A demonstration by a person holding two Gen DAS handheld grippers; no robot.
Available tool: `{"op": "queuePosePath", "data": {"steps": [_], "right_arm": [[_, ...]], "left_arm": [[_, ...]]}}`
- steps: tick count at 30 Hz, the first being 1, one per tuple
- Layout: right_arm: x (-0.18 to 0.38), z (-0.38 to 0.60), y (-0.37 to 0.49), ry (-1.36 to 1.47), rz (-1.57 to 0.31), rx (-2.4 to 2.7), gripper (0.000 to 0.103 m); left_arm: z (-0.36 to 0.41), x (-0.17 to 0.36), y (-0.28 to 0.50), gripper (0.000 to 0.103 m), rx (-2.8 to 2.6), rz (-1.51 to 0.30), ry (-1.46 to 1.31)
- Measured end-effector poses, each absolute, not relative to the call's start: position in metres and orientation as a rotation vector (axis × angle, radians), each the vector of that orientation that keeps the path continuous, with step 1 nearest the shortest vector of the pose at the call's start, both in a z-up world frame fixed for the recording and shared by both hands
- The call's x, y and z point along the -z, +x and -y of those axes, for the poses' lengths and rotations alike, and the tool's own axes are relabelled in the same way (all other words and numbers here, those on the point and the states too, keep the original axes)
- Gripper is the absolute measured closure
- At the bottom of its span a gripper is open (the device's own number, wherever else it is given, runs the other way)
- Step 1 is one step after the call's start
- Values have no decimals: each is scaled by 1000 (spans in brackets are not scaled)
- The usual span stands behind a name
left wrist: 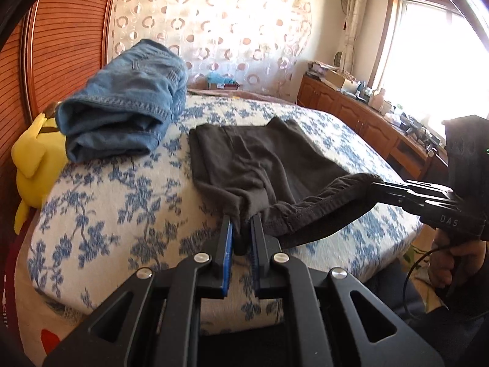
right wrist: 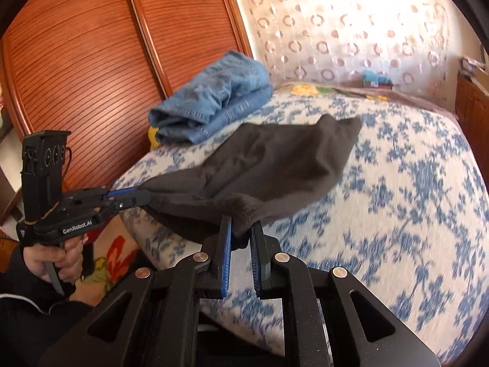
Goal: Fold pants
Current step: 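Lift the pants end with both grippers and fold it over toward the waistband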
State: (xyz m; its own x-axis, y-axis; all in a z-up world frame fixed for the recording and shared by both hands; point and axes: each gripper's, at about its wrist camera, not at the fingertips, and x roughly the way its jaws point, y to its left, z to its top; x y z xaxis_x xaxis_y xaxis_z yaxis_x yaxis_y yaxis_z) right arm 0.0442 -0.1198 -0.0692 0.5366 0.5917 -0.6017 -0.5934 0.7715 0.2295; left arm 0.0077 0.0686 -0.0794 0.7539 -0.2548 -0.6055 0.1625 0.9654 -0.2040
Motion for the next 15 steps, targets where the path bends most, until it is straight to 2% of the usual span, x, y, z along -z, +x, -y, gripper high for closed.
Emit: {"op": "queuePosePath", "data": {"steps": [15], "right_arm": [[49,120,96,-62,-651,-625,94]], "left_arm": [[-59,54,72,96,216,-596,-99]]}}
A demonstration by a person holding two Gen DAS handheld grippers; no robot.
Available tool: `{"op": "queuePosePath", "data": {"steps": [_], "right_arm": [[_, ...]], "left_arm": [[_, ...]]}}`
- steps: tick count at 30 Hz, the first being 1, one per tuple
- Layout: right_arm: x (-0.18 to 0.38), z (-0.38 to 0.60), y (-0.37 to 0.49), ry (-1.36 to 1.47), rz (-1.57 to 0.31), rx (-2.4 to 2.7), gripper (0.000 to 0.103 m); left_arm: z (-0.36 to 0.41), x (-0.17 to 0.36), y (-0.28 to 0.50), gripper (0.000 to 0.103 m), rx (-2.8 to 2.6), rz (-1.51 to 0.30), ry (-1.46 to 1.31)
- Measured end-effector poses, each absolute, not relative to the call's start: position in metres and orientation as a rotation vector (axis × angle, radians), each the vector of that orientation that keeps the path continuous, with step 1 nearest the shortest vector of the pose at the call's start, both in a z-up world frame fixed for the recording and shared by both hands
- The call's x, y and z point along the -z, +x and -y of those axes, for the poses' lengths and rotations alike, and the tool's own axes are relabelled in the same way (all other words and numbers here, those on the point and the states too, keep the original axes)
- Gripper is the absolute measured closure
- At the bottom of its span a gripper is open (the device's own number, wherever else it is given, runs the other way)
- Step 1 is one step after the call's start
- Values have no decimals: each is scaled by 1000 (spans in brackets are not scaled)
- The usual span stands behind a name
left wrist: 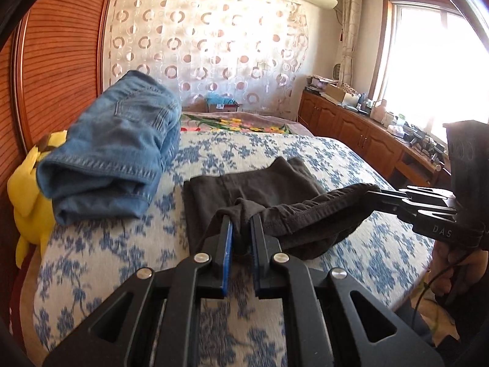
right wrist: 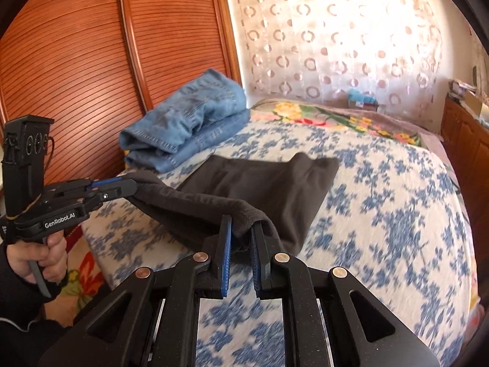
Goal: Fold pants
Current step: 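Lift the pants end with both grippers and fold it over toward the waistband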
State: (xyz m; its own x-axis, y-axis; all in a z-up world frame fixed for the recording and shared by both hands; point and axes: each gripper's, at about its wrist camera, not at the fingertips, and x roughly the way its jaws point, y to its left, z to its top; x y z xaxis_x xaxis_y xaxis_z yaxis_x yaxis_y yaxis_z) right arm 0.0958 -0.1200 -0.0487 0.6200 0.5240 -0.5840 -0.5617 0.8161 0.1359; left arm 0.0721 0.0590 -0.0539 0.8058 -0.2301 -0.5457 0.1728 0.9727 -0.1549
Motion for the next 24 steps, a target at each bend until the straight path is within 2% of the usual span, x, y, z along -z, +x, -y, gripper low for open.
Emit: {"op": "queuePosePath", "data": {"steps": [24], "right_arm": [[63,108,193,-35,-704,-553,94]], "left_arm": [[-57,65,162,96,149,-656,-39]]}}
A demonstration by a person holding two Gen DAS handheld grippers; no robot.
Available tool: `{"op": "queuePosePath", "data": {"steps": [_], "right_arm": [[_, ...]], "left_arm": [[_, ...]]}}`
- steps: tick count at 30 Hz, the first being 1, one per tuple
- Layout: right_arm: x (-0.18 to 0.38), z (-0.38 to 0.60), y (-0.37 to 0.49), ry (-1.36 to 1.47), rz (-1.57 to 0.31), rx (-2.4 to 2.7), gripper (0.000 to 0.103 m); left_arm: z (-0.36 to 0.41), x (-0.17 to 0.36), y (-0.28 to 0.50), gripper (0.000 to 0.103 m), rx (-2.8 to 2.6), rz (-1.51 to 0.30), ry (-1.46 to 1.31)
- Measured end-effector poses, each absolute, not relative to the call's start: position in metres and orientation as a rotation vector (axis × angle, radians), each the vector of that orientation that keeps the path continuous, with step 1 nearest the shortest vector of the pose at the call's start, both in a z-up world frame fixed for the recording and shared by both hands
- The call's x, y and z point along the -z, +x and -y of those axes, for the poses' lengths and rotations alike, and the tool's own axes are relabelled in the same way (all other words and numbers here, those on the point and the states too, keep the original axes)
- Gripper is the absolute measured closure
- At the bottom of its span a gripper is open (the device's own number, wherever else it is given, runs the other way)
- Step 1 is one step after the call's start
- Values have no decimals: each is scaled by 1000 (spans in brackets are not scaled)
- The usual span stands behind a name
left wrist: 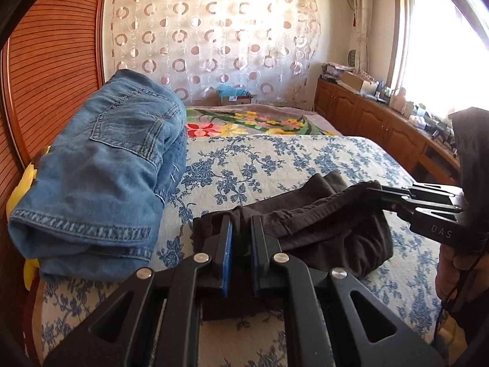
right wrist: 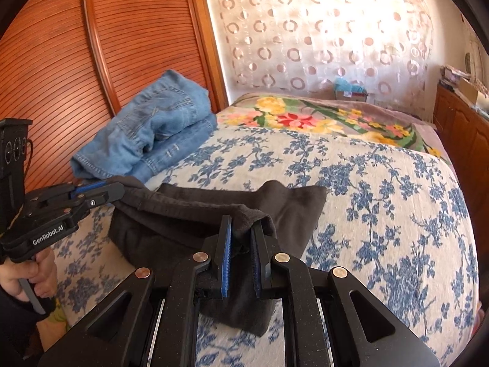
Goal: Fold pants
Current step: 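Lift the pants end with both grippers and fold it over toward the waistband, then open both grippers and release the folded pants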
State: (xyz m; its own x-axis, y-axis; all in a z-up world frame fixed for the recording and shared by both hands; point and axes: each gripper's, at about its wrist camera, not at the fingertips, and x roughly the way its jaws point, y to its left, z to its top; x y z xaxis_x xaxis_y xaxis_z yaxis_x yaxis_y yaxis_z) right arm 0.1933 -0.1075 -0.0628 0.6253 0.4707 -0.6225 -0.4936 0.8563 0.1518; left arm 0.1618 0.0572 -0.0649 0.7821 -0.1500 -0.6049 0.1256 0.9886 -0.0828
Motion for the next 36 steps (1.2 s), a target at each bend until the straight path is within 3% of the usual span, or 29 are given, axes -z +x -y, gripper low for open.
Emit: {"op": "queuePosePath", "data": {"steps": [6,13,15,18,22,36], "right_arm": [[67,105,200,-47,-707,-539,92],[61,116,186,-36,-673,-548,80],[59,120,183,-41,-666,-544,72],[57,123,178,-56,-658,-538,69],[63,120,179,-89,-676,-544,64],[87,97,223,-212,-775,-545,63]], "left_arm": [[-57,68,168,91,121,-668,-35],[-59,65,160,62,137,-665,-28],[-59,63,157,61,144,-663,-26],[-59,63,153,58,155,-668,-13],[-59,68,150,39,180,-675,-25],[-63,79,143,39,170,-699,5]]}}
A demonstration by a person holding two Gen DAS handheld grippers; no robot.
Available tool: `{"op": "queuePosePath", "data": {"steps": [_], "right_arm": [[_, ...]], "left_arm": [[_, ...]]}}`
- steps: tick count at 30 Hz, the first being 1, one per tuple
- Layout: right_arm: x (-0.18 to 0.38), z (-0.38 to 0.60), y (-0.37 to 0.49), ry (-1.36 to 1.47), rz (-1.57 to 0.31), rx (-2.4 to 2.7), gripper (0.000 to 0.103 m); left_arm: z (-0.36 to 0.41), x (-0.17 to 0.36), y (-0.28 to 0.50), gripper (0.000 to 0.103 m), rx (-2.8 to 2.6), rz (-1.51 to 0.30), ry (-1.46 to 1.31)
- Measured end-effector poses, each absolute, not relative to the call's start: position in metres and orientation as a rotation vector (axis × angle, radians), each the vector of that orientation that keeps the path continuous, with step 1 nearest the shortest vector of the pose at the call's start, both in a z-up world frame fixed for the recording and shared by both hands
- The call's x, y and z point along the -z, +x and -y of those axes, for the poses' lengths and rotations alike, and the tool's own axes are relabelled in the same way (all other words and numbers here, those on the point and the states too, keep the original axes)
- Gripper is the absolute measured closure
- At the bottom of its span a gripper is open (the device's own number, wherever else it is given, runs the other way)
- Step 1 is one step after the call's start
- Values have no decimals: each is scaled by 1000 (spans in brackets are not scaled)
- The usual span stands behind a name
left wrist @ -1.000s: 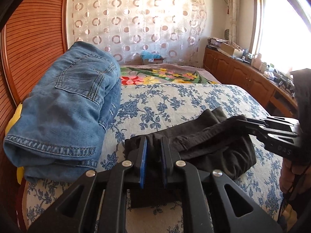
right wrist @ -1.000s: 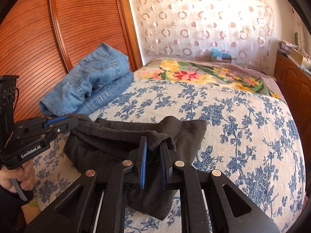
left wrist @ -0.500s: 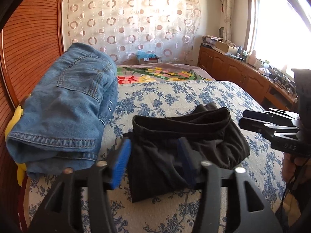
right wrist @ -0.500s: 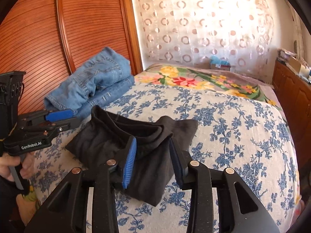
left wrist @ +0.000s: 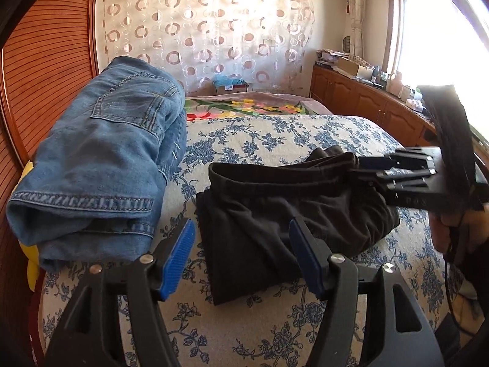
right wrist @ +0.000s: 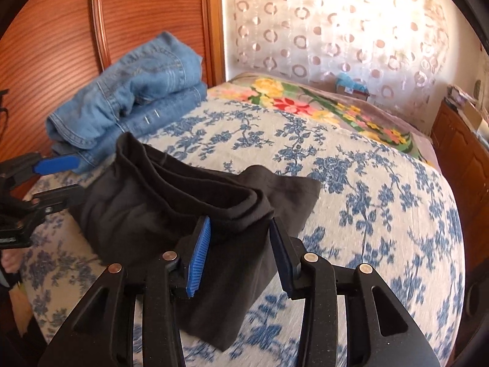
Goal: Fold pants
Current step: 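Open both grippers and release the folded pants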
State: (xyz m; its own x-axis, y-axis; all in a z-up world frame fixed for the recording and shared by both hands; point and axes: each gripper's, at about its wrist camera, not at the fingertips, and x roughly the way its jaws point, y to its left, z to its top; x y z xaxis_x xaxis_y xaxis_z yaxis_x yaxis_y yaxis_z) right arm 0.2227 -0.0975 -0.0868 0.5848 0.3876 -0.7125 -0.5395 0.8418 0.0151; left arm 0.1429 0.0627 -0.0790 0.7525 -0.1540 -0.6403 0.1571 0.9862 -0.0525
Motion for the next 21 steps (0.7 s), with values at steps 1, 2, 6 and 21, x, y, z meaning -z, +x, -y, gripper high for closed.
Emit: {"op": "queuePosePath", "data": {"steps": [1,2,6,21], "right_arm": [[86,98,226,-206,-778,-553,64],[85,99,229,-194,-776,-564,71],[76,104,239,-144,-743,-545,90],[71,128,198,-97,-770,-539,60]], "left_arm": [[-63,79,143,39,169,-699,6],[-63,80,142,39,170,-700,6],[-65,82,142,39,169,-705,6],[-63,90,130,39,186,-732,40]]}}
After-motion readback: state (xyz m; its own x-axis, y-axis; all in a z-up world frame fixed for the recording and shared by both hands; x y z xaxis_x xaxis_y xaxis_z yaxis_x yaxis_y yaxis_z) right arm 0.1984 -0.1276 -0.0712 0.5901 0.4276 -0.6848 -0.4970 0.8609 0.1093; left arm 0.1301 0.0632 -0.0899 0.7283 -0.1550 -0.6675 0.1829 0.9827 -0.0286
